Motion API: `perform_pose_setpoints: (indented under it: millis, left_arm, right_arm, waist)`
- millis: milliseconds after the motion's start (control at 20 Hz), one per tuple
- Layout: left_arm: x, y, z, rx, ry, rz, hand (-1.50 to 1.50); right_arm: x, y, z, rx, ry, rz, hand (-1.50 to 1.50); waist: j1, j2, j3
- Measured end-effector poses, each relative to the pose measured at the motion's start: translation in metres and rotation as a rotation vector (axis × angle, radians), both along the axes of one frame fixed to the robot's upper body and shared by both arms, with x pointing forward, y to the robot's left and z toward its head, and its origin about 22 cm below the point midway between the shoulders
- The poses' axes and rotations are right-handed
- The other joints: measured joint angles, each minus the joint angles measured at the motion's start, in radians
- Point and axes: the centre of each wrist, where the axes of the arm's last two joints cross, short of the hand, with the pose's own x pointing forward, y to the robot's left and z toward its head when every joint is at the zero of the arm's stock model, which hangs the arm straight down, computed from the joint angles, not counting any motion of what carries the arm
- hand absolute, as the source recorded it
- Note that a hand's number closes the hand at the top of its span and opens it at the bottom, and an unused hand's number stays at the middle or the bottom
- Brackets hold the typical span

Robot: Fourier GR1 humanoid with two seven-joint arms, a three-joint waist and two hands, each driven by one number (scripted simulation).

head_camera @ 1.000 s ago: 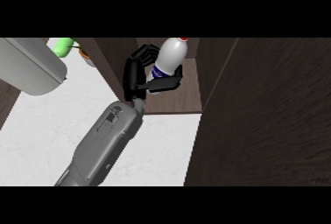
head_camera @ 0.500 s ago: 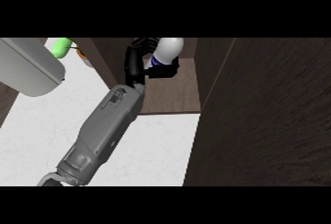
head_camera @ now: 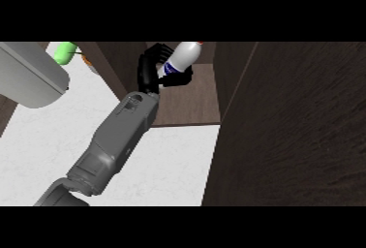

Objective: Pick up the bottled water, place it into the cabinet and close the cabinet

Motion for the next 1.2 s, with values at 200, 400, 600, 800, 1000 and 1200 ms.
perform_pose_setpoints:
  millis: [200,400,600,800,1000,1200]
  left_arm:
    - [0.000,0.004,-0.010,0.013,0.018,0.024,1.50]
    - [0.000,0.011,-0.018,0.021,0.040,0.044,1.50]
    - [-0.001,0.013,-0.024,0.070,0.037,0.070,-1.50]
    - [-0.002,0.013,-0.029,0.150,0.045,0.088,-1.50]
    - [-0.003,0.014,-0.032,0.211,0.060,0.101,-1.50]
    - [-0.002,0.013,-0.032,0.239,0.065,0.123,-1.50]
  right_arm:
    - [0.000,-0.001,-0.001,0.006,-0.011,0.001,-1.50]
    - [0.001,-0.001,0.000,-0.001,-0.008,0.007,-1.50]
    - [0.000,-0.002,0.000,-0.003,-0.011,0.013,-1.50]
    - [0.000,-0.002,-0.001,0.002,-0.024,0.019,-1.50]
    - [0.000,-0.003,-0.002,0.001,-0.031,0.020,-1.50]
    - [0.000,-0.003,-0.001,0.005,-0.029,0.021,-1.50]
  waist:
    - [-0.009,0.003,0.000]
    - [-0.013,0.005,0.000]
    - [-0.022,0.007,0.000]
    - [-0.027,0.010,0.000]
    - [-0.030,0.011,0.001]
    - [-0.033,0.013,-0.001]
